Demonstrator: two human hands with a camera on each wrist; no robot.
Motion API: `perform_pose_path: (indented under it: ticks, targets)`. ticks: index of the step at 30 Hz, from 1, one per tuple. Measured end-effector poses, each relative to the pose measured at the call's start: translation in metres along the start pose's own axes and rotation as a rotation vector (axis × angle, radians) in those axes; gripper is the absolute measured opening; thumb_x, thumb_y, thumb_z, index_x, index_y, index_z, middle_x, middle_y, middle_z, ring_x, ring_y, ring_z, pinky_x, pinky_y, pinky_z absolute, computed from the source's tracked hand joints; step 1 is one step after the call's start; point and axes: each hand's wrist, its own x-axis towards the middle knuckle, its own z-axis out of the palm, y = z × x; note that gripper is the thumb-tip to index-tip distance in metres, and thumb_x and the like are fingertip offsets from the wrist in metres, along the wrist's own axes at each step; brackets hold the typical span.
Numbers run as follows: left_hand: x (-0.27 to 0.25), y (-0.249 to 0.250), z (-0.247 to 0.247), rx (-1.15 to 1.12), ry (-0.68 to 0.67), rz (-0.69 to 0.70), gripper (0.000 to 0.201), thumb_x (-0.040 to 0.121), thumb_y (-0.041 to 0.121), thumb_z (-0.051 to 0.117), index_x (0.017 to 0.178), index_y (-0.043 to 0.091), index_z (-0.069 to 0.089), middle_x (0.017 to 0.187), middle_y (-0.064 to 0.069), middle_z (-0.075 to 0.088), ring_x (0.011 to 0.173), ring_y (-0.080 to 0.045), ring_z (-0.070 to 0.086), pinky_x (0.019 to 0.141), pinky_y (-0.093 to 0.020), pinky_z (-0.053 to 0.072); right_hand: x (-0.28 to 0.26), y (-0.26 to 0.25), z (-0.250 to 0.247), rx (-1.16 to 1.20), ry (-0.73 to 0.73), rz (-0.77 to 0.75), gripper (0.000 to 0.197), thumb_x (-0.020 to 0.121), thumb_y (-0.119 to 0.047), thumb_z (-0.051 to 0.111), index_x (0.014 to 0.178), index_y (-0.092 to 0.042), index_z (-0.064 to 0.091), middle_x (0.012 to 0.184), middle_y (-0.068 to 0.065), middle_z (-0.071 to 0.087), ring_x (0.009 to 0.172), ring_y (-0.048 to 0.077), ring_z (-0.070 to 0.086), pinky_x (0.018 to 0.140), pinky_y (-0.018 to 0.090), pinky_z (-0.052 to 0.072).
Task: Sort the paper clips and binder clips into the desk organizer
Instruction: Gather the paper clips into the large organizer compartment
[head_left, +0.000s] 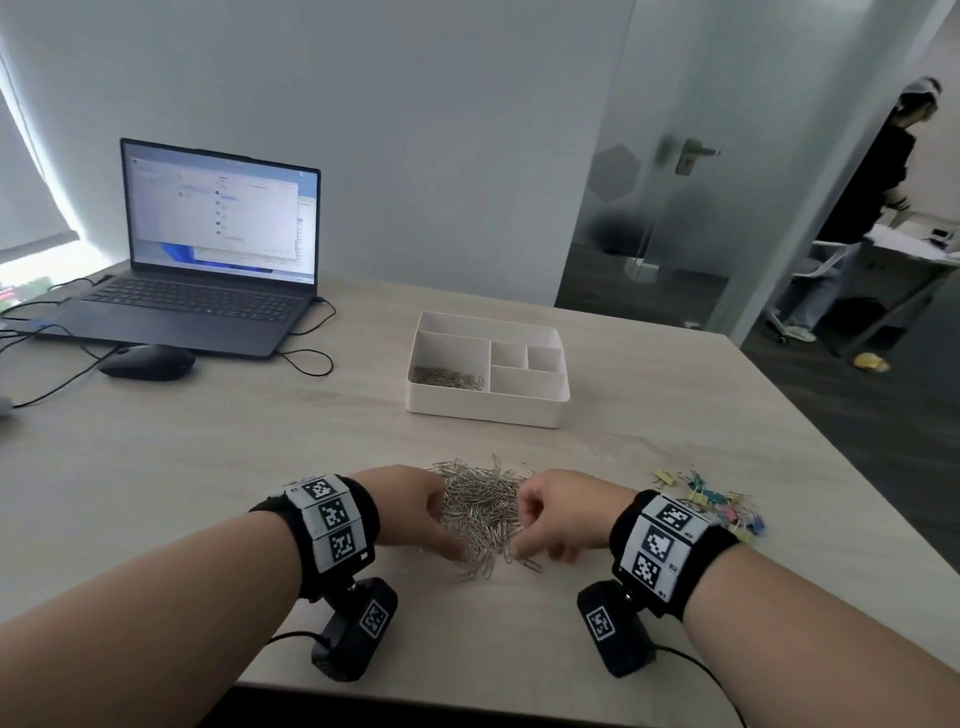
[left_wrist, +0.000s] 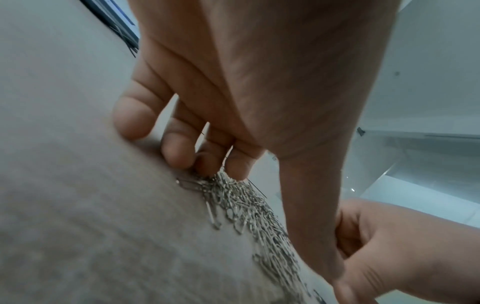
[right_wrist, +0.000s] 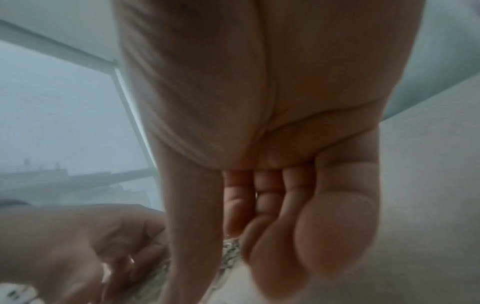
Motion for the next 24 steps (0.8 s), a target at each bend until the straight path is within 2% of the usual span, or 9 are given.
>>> perform_pose_path:
  ticks: [4, 7, 10, 12, 14, 16, 18, 20, 24]
  targets:
    - [-0.003, 0.011, 0.003, 0.161, -0.026, 0.000, 0.069, 0.044, 0.083, 0.070, 0.079, 0.025, 0.054, 0.077, 0.010, 0.061, 0.072, -0.014, 0.057, 0.057, -0.028, 0.040, -0.004, 0.007, 0.002, -0.092, -0.121, 0.042, 0.028, 0.075, -0.017, 0.084, 0.073, -0.017, 0.056, 0.063, 0.005, 0.065, 0.052, 0.016, 0.064, 0.049, 0.028, 0.056]
    - [0.004, 0.017, 0.006, 0.142, 0.026, 0.004, 0.058, 0.058, 0.075, 0.071, 0.078, 0.024, 0.053, 0.077, 0.009, 0.061, 0.073, -0.015, 0.056, 0.056, -0.028, 0.037, 0.004, 0.005, 0.004, -0.107, -0.031, 0.017, 0.027, 0.075, -0.020, 0.083, 0.074, -0.018, 0.057, 0.062, 0.001, 0.064, 0.048, 0.012, 0.062, 0.046, 0.025, 0.053]
    - [0.010, 0.013, 0.007, 0.041, 0.102, -0.011, 0.046, 0.066, 0.067, 0.069, 0.075, 0.025, 0.052, 0.075, 0.009, 0.061, 0.070, -0.014, 0.055, 0.055, -0.027, 0.037, 0.013, 0.006, 0.004, -0.154, 0.136, 0.011, 0.033, 0.071, -0.033, 0.085, 0.072, -0.022, 0.053, 0.061, -0.005, 0.060, 0.051, 0.010, 0.056, 0.051, 0.025, 0.047]
    - [0.012, 0.006, 0.005, 0.007, 0.155, -0.022, 0.047, 0.065, 0.067, 0.068, 0.075, 0.025, 0.051, 0.079, 0.009, 0.059, 0.073, -0.014, 0.055, 0.056, -0.027, 0.039, 0.015, 0.011, 0.000, -0.185, 0.221, 0.033, 0.040, 0.068, -0.044, 0.085, 0.080, -0.024, 0.052, 0.074, -0.007, 0.060, 0.063, 0.010, 0.053, 0.058, 0.029, 0.043]
    - [0.012, -0.002, -0.001, 0.001, 0.177, -0.038, 0.058, 0.059, 0.076, 0.068, 0.087, 0.028, 0.051, 0.093, 0.009, 0.058, 0.081, -0.014, 0.057, 0.066, -0.030, 0.046, 0.016, 0.017, -0.007, -0.167, 0.232, 0.076, 0.060, 0.064, -0.056, 0.085, 0.104, -0.025, 0.053, 0.101, -0.002, 0.061, 0.083, 0.013, 0.057, 0.072, 0.032, 0.048]
    - [0.012, -0.010, -0.007, 0.012, 0.134, -0.078, 0.093, 0.046, 0.087, 0.065, 0.118, 0.030, 0.048, 0.118, 0.007, 0.049, 0.098, -0.016, 0.059, 0.082, -0.034, 0.052, 0.014, 0.022, -0.014, -0.163, 0.197, 0.142, 0.094, 0.060, -0.065, 0.083, 0.136, -0.029, 0.042, 0.134, 0.003, 0.048, 0.111, 0.021, 0.057, 0.093, 0.037, 0.050]
    - [0.013, -0.014, -0.009, 0.030, 0.057, -0.121, 0.129, 0.035, 0.089, 0.065, 0.145, 0.032, 0.029, 0.136, 0.003, 0.037, 0.113, -0.021, 0.058, 0.094, -0.041, 0.052, 0.014, 0.024, -0.017, -0.202, 0.138, 0.196, 0.118, 0.058, -0.070, 0.081, 0.154, -0.030, 0.024, 0.152, 0.006, 0.028, 0.130, 0.027, 0.049, 0.106, 0.041, 0.044]
    - [0.015, -0.010, -0.011, 0.071, 0.006, -0.121, 0.138, 0.030, 0.087, 0.069, 0.149, 0.032, 0.024, 0.138, 0.002, 0.033, 0.117, -0.023, 0.056, 0.098, -0.043, 0.051, 0.017, 0.022, -0.016, -0.255, 0.093, 0.198, 0.125, 0.057, -0.074, 0.078, 0.157, -0.029, 0.018, 0.155, 0.006, 0.020, 0.135, 0.028, 0.045, 0.110, 0.042, 0.041]
    - [0.020, 0.003, -0.012, 0.102, -0.040, -0.089, 0.121, 0.037, 0.080, 0.076, 0.141, 0.031, 0.038, 0.128, 0.003, 0.036, 0.111, -0.023, 0.057, 0.097, -0.042, 0.051, 0.025, 0.016, -0.006, -0.240, 0.081, 0.134, 0.121, 0.051, -0.073, 0.081, 0.153, -0.034, 0.028, 0.144, 0.003, 0.028, 0.128, 0.024, 0.050, 0.108, 0.040, 0.044]
